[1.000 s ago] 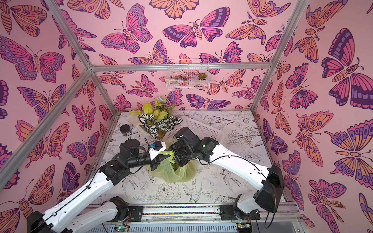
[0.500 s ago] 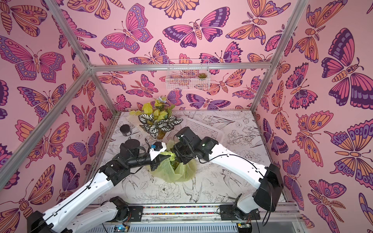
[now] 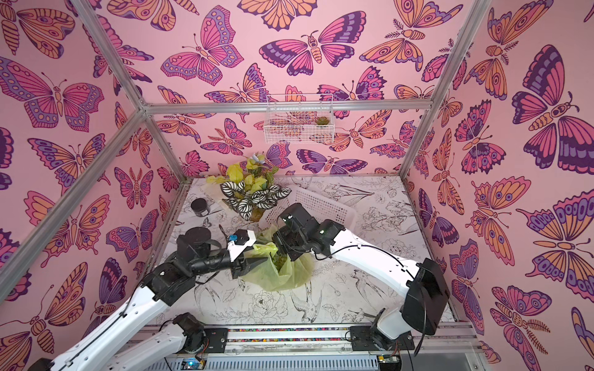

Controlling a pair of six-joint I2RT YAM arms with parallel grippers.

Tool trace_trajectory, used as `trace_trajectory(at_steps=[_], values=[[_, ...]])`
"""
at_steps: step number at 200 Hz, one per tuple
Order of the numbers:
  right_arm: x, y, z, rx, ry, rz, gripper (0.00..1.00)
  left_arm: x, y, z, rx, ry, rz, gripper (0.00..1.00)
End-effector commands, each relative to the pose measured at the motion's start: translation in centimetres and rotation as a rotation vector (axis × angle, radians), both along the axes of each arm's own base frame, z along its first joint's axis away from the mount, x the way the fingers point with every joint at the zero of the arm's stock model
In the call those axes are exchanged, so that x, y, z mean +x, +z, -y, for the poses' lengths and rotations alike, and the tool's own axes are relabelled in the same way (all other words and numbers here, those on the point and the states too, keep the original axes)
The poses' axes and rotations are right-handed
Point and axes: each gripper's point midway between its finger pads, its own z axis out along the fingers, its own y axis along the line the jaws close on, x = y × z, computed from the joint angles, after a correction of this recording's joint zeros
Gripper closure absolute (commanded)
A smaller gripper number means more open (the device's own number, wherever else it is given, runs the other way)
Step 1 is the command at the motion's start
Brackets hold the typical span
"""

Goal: Place the pineapple into a plastic bag & tie a knot
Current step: Cross the plastic bag at the center of the board.

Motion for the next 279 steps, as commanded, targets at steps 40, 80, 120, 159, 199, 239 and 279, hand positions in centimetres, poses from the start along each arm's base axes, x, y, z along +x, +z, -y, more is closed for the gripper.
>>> trace_trajectory(at_steps=[40,80,120,159,199,239,279], values=[[0.2,0.5,0.7,-0.009,0.030,0.045,1.00,4.1,0.9,-6.7,0.109,0.463,-0.111,0.38],[0.6,1.4,0.3,-0.011,0.084,0.099,1.00,7.8,-5.6,-8.4,0.124,0.599,-0.503,0.38],[0.7,2.8,0.0,-0.024,0.177,0.160,1.00,5.4,-10.4,-5.9,0.102,0.436,-0.738,0.38],[0.8,5.2,-1.0,-0.006,0.309,0.258,1.00,0.2,-11.7,-3.1,0.071,0.208,-0.866,0.42],[0.0,6.6,-2.6,0.107,0.483,0.369,1.00,-4.6,-12.0,0.1,0.064,0.023,-0.914,0.42],[-0.8,6.8,-3.2,0.241,0.623,0.436,1.00,-4.0,-12.1,-1.2,0.084,0.164,-0.775,0.51],[-2.0,6.5,-2.5,0.242,0.765,0.475,1.00,-0.8,-6.5,-6.7,0.031,0.460,-0.382,0.62]])
